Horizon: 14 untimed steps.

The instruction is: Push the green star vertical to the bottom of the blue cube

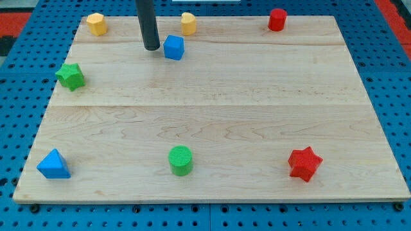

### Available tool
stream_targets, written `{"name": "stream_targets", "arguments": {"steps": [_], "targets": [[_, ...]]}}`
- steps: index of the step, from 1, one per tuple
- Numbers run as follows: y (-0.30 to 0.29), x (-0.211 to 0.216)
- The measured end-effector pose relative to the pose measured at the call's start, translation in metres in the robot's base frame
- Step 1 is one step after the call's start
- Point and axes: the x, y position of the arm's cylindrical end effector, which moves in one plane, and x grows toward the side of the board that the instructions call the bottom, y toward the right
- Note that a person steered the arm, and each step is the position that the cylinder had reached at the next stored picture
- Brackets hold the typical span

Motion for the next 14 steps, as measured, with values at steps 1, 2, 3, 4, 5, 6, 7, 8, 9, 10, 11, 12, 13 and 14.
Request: {"name": "stream_targets", "arguments": {"steps": [1, 2, 3, 4, 5, 6, 7, 8, 9, 10, 11, 12, 13, 14], "targets": [[0.014, 0.002], [0.009, 0.002], [-0.069, 0.002], [-0.177, -0.003], [-0.193, 0.022], [-0.193, 0.088], [-0.186, 0.113], [-0.174, 0.101], [-0.192, 0.089], [-0.131, 0.088], [-0.105, 0.088], [-0.172, 0.083], [-0.136, 0.067], [-0.089, 0.065]]}}
